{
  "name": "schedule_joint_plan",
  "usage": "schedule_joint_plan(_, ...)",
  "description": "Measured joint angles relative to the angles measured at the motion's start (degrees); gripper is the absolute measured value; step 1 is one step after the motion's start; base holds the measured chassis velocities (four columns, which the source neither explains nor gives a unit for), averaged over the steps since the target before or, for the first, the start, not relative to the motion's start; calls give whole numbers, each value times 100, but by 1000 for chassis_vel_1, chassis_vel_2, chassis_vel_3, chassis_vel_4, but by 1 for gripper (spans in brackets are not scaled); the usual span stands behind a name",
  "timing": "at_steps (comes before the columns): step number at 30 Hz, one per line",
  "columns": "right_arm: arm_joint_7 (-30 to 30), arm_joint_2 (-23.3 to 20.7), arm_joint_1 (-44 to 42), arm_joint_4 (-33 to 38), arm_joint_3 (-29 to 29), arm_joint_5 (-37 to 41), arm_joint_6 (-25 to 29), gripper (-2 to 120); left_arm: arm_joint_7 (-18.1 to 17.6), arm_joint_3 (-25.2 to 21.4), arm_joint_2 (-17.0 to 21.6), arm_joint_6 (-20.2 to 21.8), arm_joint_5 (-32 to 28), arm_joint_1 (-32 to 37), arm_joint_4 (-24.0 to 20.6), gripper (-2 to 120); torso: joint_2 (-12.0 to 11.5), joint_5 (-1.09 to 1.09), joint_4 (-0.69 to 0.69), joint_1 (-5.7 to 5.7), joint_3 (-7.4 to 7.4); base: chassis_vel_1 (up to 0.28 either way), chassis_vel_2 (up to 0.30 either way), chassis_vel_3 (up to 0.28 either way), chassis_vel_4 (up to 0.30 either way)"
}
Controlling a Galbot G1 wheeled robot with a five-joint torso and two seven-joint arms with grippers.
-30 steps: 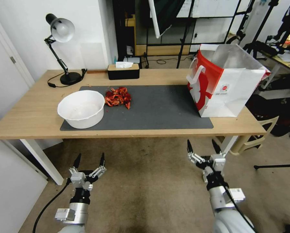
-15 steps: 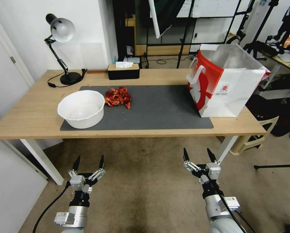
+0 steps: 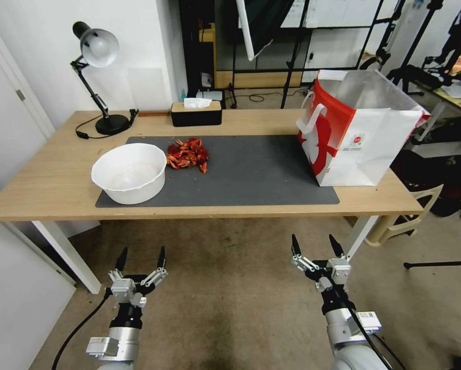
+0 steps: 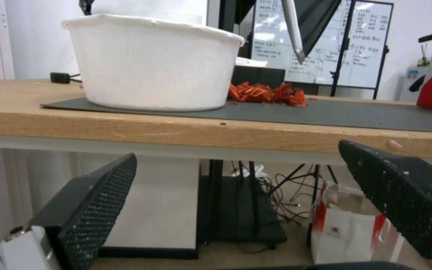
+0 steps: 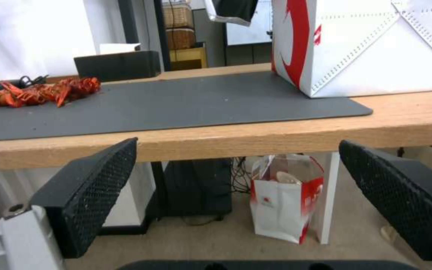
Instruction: Close the takeout container lid, then place the container into the takeout bag.
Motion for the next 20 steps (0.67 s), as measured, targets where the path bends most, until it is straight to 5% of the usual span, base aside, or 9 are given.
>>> schedule_joint_plan(20,3,-2,5,9,2,5,-12,100,-2,1,0,2,-1,-1,0,100,0,0,0,0,0,0,0,0,0)
